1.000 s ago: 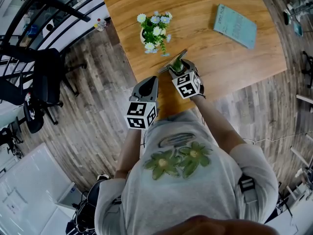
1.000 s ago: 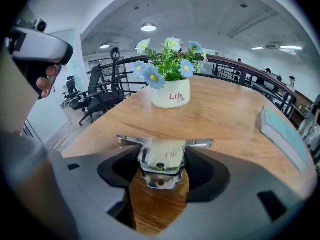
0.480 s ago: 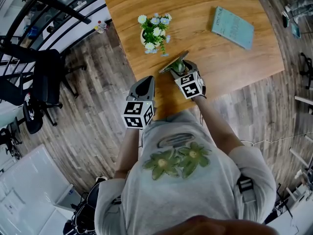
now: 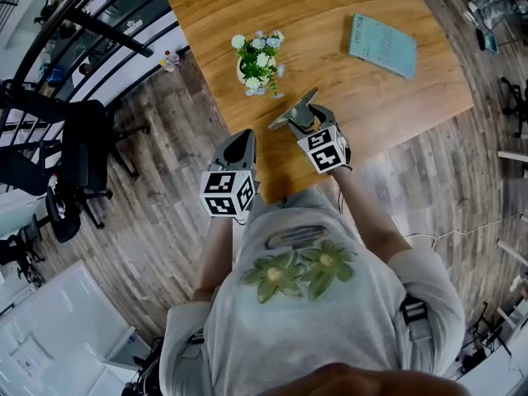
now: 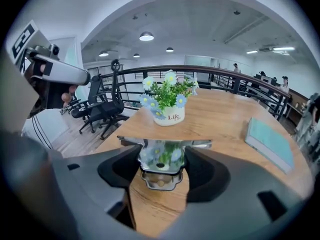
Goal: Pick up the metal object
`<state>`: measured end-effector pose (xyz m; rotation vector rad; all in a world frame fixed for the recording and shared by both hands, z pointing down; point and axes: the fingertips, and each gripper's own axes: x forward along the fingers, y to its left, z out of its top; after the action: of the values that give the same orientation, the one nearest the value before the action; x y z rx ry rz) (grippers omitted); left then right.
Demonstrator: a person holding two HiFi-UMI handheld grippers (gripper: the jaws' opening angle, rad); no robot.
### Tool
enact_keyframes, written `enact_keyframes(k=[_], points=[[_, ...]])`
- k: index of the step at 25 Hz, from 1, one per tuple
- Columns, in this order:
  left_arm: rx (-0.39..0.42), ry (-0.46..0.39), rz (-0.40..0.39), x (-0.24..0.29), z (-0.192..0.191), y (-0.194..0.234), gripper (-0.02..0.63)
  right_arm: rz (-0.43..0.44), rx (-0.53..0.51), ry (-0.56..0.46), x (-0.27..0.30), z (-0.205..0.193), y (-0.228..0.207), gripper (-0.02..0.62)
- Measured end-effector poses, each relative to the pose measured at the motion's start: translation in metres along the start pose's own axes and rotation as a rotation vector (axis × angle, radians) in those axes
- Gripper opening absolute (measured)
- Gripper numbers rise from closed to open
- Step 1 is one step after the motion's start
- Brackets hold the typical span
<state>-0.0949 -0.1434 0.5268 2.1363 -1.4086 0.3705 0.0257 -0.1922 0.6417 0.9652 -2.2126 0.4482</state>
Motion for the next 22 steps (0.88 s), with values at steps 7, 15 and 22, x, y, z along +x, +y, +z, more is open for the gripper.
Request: enact_keyframes(k=[7, 15, 22], points=[[0.018, 0.014, -0.045, -0.012, 0.003, -0.006, 0.014, -0.006, -0.015, -0.024, -0.025, 0.014, 0.014, 0.284], [0.029, -0.003, -0.073, -0.019, 0.008, -0.01, 0.014, -0.02, -0.011, -0.089, -0.055, 0.041, 0.022, 0.284], [0.034, -0.023, -0.085, -0.026, 0.012, -0.013, 0.014, -0.029, -0.021, -0.167, -0.081, 0.065, 0.023, 0.284]])
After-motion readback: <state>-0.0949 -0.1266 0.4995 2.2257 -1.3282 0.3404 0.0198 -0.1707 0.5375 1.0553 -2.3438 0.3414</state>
